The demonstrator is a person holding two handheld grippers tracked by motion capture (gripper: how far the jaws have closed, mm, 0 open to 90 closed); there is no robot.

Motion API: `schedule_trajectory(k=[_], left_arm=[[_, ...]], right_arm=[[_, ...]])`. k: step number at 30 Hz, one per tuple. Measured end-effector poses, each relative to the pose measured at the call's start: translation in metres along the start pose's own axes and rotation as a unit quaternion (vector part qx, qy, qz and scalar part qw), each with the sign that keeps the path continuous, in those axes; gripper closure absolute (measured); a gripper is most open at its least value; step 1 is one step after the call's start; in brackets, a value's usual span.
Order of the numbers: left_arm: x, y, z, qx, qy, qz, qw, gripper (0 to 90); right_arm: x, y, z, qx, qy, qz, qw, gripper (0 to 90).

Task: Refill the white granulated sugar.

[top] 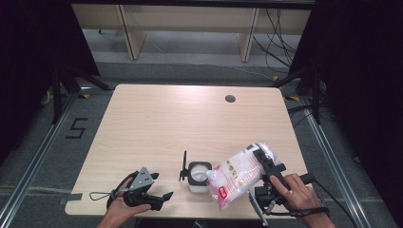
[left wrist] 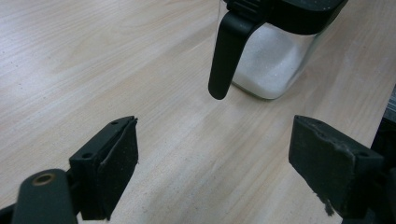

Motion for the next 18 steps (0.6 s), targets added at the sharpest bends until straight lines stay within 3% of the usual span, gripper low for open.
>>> schedule_trajectory(k=[1, 2, 3, 5, 8, 9, 10, 11, 13, 16, 18], left_arm=[[0.0, 0.0, -0.0007, -0.001, 0.004, -0.001, 1.0, 15.4], [-0.0001, 0.0001, -0.0007, -0.001, 0.004, -0.001, 1.0, 15.4], [0.0006, -0.0002, -0.0012, -0.007, 0.002, -0.006, 1.0, 15.4], [-0.0007, -0.0006, 0.0002, 0.005, -0.002, -0.003, 1.0, 15.4], [-0.0015, -0.0004, -0.0005, 0.006, 0.001, 0.0, 1.0, 15.4], [0.0002, -0.001, -0.0018, -0.004, 0.002, -0.012, 0.9999, 15.4], [0.0002, -0.001, -0.0018, -0.004, 0.002, -0.011, 0.9999, 15.4], [-0.0002, -0.0006, -0.0024, -0.006, 0.001, -0.006, 1.0, 15.4], [-0.0001, -0.0005, -0.0022, -0.006, 0.003, -0.006, 1.0, 15.4], [0.0004, -0.0007, -0.0026, -0.007, 0.003, -0.006, 0.9999, 15.4], [0.0001, -0.0007, -0.0022, 0.001, 0.004, -0.006, 1.0, 15.4]], right_arm=[[0.0008, -0.0011, -0.003, -0.022, 0.006, -0.012, 0.9997, 39.6], [0.0003, -0.0013, -0.003, -0.022, 0.0, -0.009, 0.9997, 39.6], [-0.0007, -0.0012, -0.0003, -0.005, -0.01, 0.003, 0.9999, 39.6], [-0.0007, -0.001, 0.0018, -0.002, -0.015, 0.009, 0.9998, 39.6], [0.0009, -0.002, -0.0002, -0.023, -0.009, 0.0, 0.9997, 39.6], [0.0011, -0.0017, 0.0017, -0.013, -0.012, 0.005, 0.9998, 39.7], [0.0026, -0.0018, 0.0022, -0.013, -0.004, -0.005, 0.9999, 39.6], [0.0021, -0.0011, 0.0046, -0.002, -0.009, 0.001, 1.0, 39.6], [0.0023, -0.0013, 0.0012, -0.018, -0.007, -0.003, 0.9998, 39.7], [0.0017, -0.001, 0.002, -0.015, -0.014, 0.005, 0.9998, 39.7], [0.0026, -0.0016, 0.0021, -0.013, -0.003, -0.007, 0.9999, 39.7]])
Point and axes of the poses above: each handheld gripper's, and its own axes: x roughly forward along the jaws, y roughly out of its underside, z roughly to its left, the point moved 3 cm from there along x, roughly forward along the jaws, and after that the axes turned 2 degrees about z, right-handed, at the moved point
